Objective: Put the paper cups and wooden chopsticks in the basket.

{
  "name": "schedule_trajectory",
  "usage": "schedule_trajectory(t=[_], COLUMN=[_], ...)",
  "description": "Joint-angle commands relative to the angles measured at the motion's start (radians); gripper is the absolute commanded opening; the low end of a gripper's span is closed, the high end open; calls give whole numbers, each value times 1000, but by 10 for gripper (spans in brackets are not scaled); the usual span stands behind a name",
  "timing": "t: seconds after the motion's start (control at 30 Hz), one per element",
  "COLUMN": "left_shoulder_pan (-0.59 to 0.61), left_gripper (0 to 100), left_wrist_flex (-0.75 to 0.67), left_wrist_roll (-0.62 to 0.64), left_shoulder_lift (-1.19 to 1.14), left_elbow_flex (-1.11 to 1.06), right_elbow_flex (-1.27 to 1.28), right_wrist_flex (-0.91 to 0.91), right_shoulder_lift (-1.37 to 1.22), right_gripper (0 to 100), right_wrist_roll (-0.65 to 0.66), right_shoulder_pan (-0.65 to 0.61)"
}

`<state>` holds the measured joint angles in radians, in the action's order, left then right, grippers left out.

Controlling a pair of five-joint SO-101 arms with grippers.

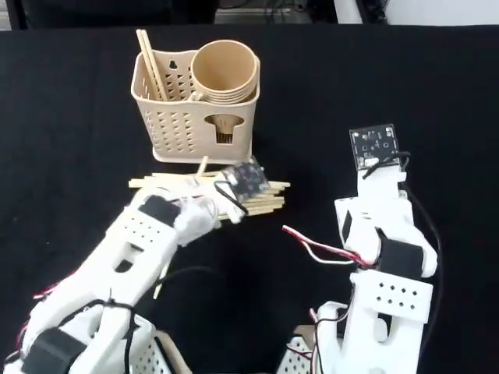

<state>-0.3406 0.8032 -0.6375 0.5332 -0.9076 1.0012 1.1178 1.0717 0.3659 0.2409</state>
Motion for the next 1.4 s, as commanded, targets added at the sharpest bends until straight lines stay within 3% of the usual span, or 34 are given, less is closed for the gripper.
schedule_trajectory(t=[0.0,0.5,0.8,0.9,1.07,1.37], left_shoulder_pan=[53,67,127,160,222,318], left_gripper=[30,30,29,29,29,29], left_wrist_flex=[5,-23,-265,-362,-509,-615], left_wrist_roll=[57,324,364,394,583,740], left_shoulder_lift=[89,589,879,910,910,847], left_elbow_flex=[24,-62,-209,-219,-174,51], right_elbow_flex=[-8,28,33,33,33,33], right_wrist_flex=[-20,-60,-60,-60,-60,-60], right_shoulder_lift=[4,4,4,4,4,4], right_gripper=[81,81,81,81,81,81], right_wrist_roll=[-2,-3,-2,-2,-2,-2], right_shoulder_pan=[6,-6,-21,-20,-15,-14])
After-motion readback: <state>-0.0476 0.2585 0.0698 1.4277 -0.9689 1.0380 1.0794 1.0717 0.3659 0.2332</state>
